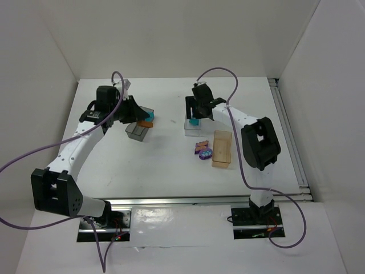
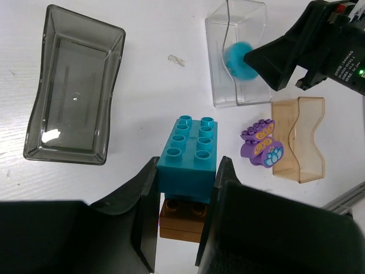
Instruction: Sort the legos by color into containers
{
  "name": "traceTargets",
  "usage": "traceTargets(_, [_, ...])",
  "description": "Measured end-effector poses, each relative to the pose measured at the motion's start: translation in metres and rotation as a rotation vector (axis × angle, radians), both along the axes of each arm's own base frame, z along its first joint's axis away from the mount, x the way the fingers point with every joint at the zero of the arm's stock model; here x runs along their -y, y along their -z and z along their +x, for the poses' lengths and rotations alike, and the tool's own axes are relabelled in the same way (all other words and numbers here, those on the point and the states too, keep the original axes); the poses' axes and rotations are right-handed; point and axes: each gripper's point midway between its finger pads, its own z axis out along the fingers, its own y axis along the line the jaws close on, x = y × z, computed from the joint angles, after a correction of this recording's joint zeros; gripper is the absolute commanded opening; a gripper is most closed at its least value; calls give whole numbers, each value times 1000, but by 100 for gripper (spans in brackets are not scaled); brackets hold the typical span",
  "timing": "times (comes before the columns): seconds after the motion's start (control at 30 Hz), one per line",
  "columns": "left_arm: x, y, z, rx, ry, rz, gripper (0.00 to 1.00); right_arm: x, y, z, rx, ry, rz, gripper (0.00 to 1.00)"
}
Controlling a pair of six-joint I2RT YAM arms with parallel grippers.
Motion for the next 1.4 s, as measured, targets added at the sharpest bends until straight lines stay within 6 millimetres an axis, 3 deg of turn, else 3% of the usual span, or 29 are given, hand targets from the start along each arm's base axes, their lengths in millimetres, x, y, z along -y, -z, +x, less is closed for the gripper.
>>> traceTargets(0.1, [4,0,-1,-4,8,-28,0,3,-5,1,15,4,-11,82])
traceTargets(0.23, [19,-8,-3,20,97,-139,0,4,-37,-9,61,1,33,77])
traceTargets(0.3, [26,-12,-6,28,140,-211,0,1,-66,-26,103,-28,103,78])
traceTargets(0.4, [33,-19,-8,47,204,-327,0,-8,-114,-68,169,-121,241,84])
traceTargets(0.47, [42,-24,-12,41,263,-419,0,-21,-144,-90,225,-208,344,92])
traceTargets(0.53, [50,-30,-14,48,333,-498,0,-38,-166,-110,264,-319,445,93])
traceTargets(0.63, [61,-36,-20,54,428,-598,0,-59,-170,-135,235,-474,553,94])
traceTargets(0.73, [66,-39,-26,43,484,-665,0,-76,-159,-149,166,-582,627,94])
traceTargets(0.97, [70,-55,-38,83,564,-713,0,-100,-156,-159,91,-703,763,94])
traceTargets(1.4, [71,-54,-39,75,567,-713,0,-133,-172,-174,66,-827,945,67])
